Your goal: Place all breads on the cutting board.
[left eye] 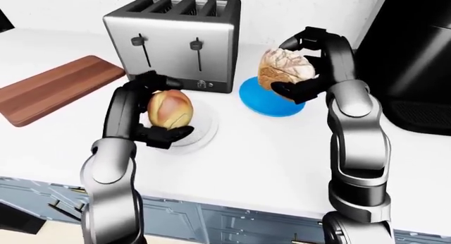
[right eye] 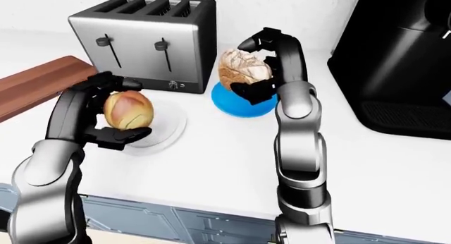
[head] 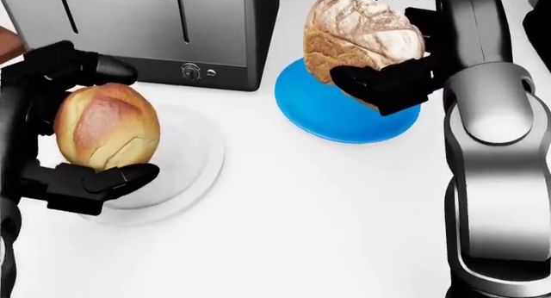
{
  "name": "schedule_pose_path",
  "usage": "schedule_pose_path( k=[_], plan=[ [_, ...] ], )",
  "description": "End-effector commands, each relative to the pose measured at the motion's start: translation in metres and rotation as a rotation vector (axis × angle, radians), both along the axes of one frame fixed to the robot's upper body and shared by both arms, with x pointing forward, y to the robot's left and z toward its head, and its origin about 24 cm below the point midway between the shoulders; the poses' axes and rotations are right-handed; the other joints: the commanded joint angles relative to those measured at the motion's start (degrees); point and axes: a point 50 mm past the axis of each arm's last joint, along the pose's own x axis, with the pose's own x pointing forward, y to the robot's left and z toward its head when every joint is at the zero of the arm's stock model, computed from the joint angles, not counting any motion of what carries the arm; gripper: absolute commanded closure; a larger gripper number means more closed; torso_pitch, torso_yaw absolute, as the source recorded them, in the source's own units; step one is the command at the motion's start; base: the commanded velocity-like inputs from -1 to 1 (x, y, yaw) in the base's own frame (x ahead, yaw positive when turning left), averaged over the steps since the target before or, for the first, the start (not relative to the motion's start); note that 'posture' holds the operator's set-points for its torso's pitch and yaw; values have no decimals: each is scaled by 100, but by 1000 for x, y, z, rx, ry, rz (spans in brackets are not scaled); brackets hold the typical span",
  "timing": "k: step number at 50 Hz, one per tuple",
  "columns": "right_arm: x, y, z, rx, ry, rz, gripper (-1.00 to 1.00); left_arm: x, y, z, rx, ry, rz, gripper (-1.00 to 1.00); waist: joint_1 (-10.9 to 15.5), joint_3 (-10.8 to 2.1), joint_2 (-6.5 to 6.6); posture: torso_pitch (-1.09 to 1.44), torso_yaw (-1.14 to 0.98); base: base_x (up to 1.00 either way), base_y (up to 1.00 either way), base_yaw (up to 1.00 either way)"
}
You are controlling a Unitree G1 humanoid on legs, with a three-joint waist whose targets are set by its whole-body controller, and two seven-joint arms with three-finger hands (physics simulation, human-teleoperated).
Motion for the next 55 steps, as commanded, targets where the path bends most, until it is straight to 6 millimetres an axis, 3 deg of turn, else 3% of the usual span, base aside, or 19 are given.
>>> schedule_pose_path(
  k=[1,5,6,9,21,24,34,35,36,37,38,39,41,46,49,51,52,53,55],
  plan=[
    [-6,1,16,-4,-80,4,100,-6,-1,16,12,-75,-2,22,26,-87,49,0,0,0,0,0],
    [-9,0,14,-26,-73,14,100,-14,1,25,9,-94,-1,28,26,-80,59,0,0,0,0,0],
    [-11,0,14,-26,-72,16,100,-16,1,27,8,-97,0,32,13,-199,100,0,0,-2,5,0],
    [-13,1,15,-29,-73,24,100,-19,3,29,8,-105,1,40,23,-216,119,0,0,-18,11,0],
    [-19,3,13,-34,-71,35,100,-24,7,33,-1,-118,12,76,140,-345,582,0,0,-62,27,0],
    [-21,4,11,-41,-68,38,100,-25,8,33,-3,-120,14,100,100,-346,429,0,0,-94,49,0],
    [-22,4,10,-41,-68,39,100,-24,9,31,-7,-117,14,100,-43,-98,135,0,0,-99,62,0],
    [-22,5,10,-43,-68,41,100,-24,9,32,-7,-117,14,100,-79,-63,31,0,0,-83,67,0],
    [-21,5,9,-42,-67,43,100,-24,9,32,-7,-117,14,100,-155,-178,-266,0,0,-67,75,0],
    [-21,5,9,-39,-64,44,100,-24,9,31,-4,-116,14,100,-276,-49,-96,0,0,-46,83,0],
    [-21,6,9,-35,-63,47,100,-24,9,31,-4,-116,14,100,-224,-238,-155,0,0,-31,84,0],
    [-22,6,9,-35,-63,47,100,-24,9,30,-3,-116,14,100,-287,-264,-193,0,0,-9,86,0],
    [-21,6,8,-35,-60,47,100,-24,10,30,-4,-116,15,100,-336,-74,-200,0,0,0,87,0],
    [-21,6,6,-29,-57,49,100,-24,10,30,-5,-117,16,100,-367,-68,32,0,0,0,85,0],
    [-21,7,4,-27,-55,50,100,-23,10,30,-5,-116,20,100,-373,-87,308,0,0,0,82,0],
    [-21,7,4,-27,-52,52,100,-23,10,30,-13,-120,23,100,-382,-169,759,0,0,0,81,0],
    [-21,8,3,-27,-51,53,100,-22,10,30,-18,-120,24,100,-336,-18,734,0,0,0,80,0],
    [-21,8,3,-27,-50,53,100,-22,11,30,-19,-121,24,100,-351,95,442,0,0,2,81,0],
    [-20,8,2,-26,-48,57,100,-20,11,30,-26,-122,27,100,-309,-20,413,0,0,11,76,0]
  ],
)
